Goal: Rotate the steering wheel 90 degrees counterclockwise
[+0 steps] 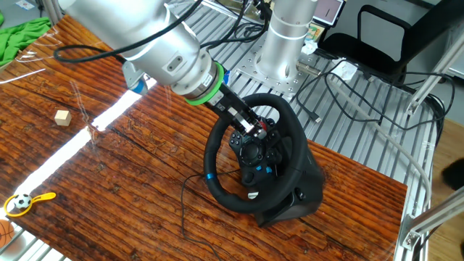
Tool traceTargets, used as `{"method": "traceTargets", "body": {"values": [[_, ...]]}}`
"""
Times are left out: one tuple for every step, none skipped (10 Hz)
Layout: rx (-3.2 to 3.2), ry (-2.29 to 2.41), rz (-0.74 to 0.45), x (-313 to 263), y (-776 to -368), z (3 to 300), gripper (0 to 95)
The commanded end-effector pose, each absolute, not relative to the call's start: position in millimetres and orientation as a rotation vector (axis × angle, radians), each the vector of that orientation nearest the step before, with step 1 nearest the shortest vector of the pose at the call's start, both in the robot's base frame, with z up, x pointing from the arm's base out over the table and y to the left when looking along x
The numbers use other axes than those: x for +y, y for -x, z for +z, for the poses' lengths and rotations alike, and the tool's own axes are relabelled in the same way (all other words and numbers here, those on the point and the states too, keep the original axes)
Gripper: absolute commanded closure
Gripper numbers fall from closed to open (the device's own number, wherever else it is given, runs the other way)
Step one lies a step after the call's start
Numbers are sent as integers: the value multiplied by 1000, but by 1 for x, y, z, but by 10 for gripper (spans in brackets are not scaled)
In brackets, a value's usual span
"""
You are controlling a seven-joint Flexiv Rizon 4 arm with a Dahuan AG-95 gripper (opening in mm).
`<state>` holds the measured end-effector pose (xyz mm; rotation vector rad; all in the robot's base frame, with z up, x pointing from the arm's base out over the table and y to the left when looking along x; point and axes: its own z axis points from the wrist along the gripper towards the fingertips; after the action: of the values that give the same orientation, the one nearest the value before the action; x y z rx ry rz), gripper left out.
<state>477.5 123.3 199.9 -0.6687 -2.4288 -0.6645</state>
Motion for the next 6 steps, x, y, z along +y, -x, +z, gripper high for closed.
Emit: {"method": "traceTargets", "body": {"values": [[-2435,639,-673,123,-477,200,950],[-2440,627,-673,123,-477,200,950],[-2455,590,-683,123,-477,200,950],[-2463,569,-686,123,-477,200,950],[-2475,550,-685,123,-477,200,950],[-2481,534,-690,123,-477,200,950]]}}
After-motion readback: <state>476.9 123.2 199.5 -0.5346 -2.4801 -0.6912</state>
